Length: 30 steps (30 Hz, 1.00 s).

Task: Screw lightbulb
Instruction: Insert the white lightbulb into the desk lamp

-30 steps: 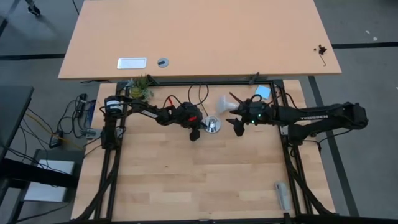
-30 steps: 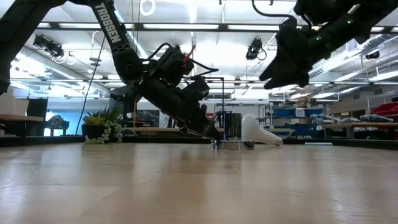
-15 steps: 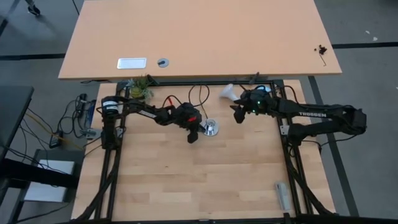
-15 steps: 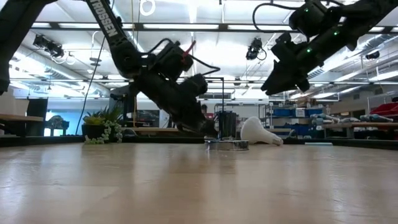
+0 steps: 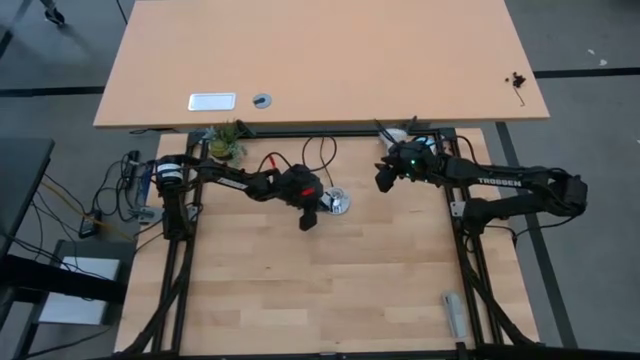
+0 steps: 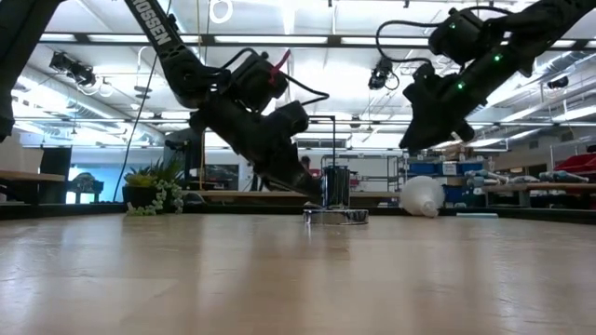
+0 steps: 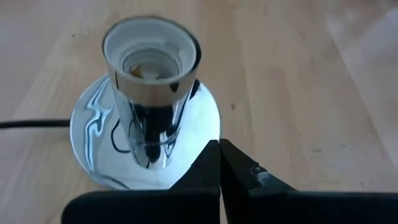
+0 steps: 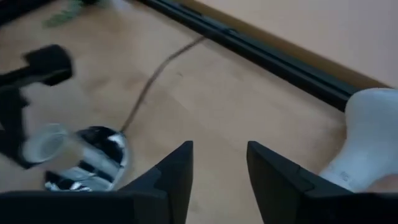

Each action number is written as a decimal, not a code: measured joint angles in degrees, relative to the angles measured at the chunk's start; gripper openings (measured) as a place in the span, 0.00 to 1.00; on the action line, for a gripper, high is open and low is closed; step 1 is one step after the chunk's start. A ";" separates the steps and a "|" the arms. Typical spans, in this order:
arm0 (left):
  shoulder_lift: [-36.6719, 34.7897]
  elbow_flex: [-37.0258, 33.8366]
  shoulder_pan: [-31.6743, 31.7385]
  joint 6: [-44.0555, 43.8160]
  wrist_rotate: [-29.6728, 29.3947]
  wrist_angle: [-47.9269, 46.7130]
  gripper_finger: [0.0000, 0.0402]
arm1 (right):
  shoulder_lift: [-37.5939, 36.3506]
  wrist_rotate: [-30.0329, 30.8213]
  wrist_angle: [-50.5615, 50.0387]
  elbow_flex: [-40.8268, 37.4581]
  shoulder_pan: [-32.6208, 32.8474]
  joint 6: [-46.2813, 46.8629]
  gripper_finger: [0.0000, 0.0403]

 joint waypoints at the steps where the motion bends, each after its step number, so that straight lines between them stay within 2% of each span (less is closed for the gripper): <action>1: 0.00 0.01 0.02 -0.32 0.37 0.59 0.00 | 0.00 1.37 -1.14 0.16 -0.39 0.72 0.42; 8: 0.00 0.02 0.04 -3.67 1.38 4.83 0.00 | 0.98 6.97 -5.81 0.28 -4.76 15.24 0.60; 14: -0.02 0.06 0.04 -5.27 1.90 5.56 0.00 | 7.72 11.10 -7.08 0.28 -7.18 23.49 0.67; 24: -0.02 0.07 0.04 -5.88 2.48 5.65 0.00 | 22.62 11.03 2.10 0.28 -10.92 26.39 0.65; 30: -0.02 0.07 0.06 -5.64 2.48 5.96 0.00 | 28.42 11.90 7.15 0.33 -11.20 23.70 0.55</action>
